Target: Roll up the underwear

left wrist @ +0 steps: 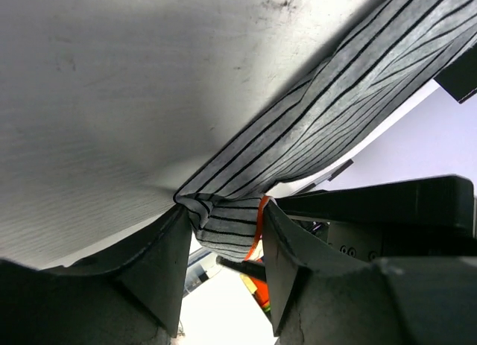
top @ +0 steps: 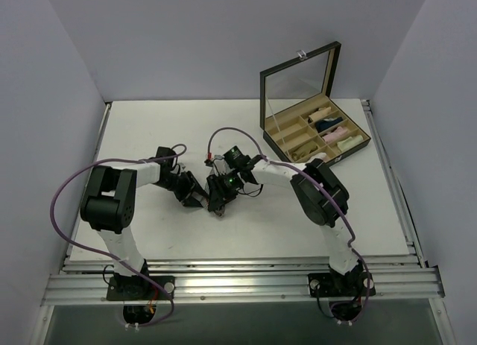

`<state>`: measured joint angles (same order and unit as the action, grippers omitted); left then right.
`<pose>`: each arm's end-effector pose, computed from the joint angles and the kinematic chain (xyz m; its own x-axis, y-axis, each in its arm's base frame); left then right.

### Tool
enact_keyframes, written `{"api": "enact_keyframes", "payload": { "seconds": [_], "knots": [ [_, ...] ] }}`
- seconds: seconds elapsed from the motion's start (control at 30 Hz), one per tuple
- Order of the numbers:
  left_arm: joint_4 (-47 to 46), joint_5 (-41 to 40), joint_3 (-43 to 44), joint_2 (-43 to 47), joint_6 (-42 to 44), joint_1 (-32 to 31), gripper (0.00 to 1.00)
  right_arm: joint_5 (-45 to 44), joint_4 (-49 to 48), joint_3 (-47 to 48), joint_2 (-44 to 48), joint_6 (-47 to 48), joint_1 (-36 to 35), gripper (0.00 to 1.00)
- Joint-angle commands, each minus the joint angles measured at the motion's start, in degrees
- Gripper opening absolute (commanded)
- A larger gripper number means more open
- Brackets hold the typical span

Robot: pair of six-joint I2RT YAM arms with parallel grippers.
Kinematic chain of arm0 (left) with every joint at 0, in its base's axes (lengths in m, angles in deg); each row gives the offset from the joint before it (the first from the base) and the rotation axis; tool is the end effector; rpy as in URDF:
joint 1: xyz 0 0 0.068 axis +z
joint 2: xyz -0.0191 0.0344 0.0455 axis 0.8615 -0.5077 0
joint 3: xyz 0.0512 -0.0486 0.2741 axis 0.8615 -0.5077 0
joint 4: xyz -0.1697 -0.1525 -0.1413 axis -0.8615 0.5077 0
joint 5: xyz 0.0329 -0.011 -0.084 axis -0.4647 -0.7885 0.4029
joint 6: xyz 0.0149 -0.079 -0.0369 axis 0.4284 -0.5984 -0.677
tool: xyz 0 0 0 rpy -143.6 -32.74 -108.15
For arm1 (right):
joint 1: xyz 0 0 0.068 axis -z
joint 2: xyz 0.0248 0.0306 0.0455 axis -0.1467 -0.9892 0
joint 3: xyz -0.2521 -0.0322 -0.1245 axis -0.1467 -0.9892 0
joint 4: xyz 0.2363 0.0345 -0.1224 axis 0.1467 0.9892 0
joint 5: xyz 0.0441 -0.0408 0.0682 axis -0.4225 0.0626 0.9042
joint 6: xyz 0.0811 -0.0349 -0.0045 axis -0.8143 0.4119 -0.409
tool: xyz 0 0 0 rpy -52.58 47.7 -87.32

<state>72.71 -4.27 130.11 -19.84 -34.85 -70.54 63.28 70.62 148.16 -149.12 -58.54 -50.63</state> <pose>0.3228 -0.1124 0.0896 -0.8486 -0.4394 0.2945 -0.5248 0.6298 -0.5727 0.3182 0.3654 0.1271 -0.7324 -0.4245 -0.5323 -0.6673 0.2920 0.6852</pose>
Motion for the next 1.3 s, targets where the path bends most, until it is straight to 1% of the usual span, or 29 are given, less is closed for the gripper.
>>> {"api": "enact_keyframes", "payload": {
  "seconds": [0.0,0.1,0.27,0.37,0.43,0.53,0.57,0.67,0.7,0.73,0.8,0.83,0.97,1.03,1.13,1.27],
  "knots": [
    [0.6,-3.3,1.5,-1.2,0.0,-0.3,0.49,-9.4,0.2,-2.3,3.2,1.4,-1.2,0.35],
    [1.1,-3.6,1.7,-1.8,0.0,-0.3,0.48,-12.0,-0.3,-3.1,4.3,1.7,-2.7,0.38],
    [2.4,-3.5,2.2,-2.9,0.5,-0.3,0.47,-20.8,1.3,-2.3,4.5,4.5,-5.7,0.39],
    [3.2,-3.7,2.8,-2.8,0.8,-0.3,0.47,-26.4,2.0,-2.4,4.7,5.8,-6.7,0.39],
    [4.3,-4.1,3.5,-2.9,1.1,-0.3,0.47,-28.0,2.3,-2.6,4.8,6.5,-6.9,0.36],
    [4.8,-4.0,4.0,-2.1,1.2,-0.1,0.47,-29.1,2.9,-3.0,4.5,6.7,-7.0,0.06],
    [5.1,-3.9,4.1,-1.8,1.7,0.1,0.48,-26.3,2.9,-3.0,4.3,5.7,-6.6,0.00],
    [6.3,-4.9,4.3,0.6,4.1,2.1,0.52,-18.0,1.7,-3.2,3.8,3.0,-3.6,0.00],
    [6.3,-5.1,4.0,1.4,4.9,2.7,0.54,-12.8,1.2,-3.0,3.2,1.7,-2.8,0.00],
    [5.6,-5.1,3.5,3.0,5.9,4.0,0.56,-10.7,1.5,-2.0,2.9,1.4,-1.8,0.00],
    [3.3,-3.5,1.2,4.5,8.0,4.8,0.58,-7.2,3.0,0.0,0.9,1.1,-0.9,0.00],
    [1.1,-1.9,0.4,5.5,8.3,5.0,0.59,-3.7,3.1,1.6,0.2,0.7,-0.1,0.00],
    [-4.9,0.7,-3.2,7.7,7.4,4.5,0.59,1.8,4.8,5.6,-3.7,-0.3,1.4,0.00],
    [-7.5,1.0,-5.1,8.9,6.9,4.3,0.59,5.1,3.5,6.2,-5.3,-2.1,2.2,0.00],
    [-9.9,0.9,-6.9,10.4,6.9,4.2,0.59,6.1,3.2,8.1,-6.5,-4.1,3.3,0.00],
    [-10.7,-0.3,-8.0,11.9,7.9,4.2,0.60,8.4,4.0,10.4,-8.5,-5.2,4.8,0.00]
  ]
}}
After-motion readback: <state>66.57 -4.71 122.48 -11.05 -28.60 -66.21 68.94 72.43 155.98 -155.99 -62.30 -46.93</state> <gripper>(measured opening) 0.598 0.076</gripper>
